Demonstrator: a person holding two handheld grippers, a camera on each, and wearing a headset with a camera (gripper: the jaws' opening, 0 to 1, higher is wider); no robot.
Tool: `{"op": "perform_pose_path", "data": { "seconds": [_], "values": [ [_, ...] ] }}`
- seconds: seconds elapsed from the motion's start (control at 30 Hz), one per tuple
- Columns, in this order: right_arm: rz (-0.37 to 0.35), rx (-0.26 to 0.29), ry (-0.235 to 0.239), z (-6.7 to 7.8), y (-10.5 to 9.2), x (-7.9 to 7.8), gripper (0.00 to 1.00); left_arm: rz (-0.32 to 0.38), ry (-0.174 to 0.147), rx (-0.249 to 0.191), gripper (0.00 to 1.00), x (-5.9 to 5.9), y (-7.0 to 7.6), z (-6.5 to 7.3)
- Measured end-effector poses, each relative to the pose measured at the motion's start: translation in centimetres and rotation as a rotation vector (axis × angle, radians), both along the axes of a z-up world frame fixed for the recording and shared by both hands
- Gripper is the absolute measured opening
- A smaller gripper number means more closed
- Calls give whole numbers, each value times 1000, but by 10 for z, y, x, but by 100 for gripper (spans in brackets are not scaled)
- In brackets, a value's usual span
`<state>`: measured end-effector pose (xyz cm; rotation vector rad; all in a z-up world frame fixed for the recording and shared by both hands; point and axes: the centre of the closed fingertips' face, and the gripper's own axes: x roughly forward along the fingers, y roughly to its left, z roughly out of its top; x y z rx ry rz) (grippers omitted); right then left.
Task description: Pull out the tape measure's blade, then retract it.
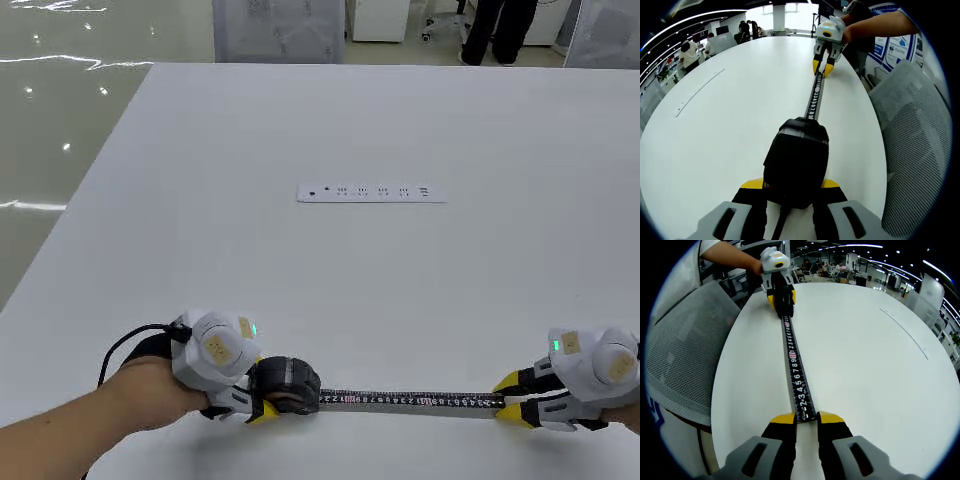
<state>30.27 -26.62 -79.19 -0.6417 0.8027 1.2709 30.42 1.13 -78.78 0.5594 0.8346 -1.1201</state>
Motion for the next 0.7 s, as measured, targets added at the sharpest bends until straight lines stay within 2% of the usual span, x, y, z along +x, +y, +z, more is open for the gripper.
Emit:
{"op": "perform_pose_path", "data": {
  "seconds": [0.1, 0.37, 0.63, 0.7],
  "values": [
    [2, -17, 3, 0, 0, 0, 12, 4, -1, -3, 32, 0, 0, -1],
    [-19, -16, 6, 0, 0, 0, 12, 1, -2, 17, 32, 0, 0, -1],
    [-47, -17, 21, 0, 0, 1, 13, 4, -5, 15, 33, 0, 0, 0],
    [-58, -22, 13, 0, 0, 4, 17, 6, -2, 5, 33, 0, 0, 2]
  ]
}}
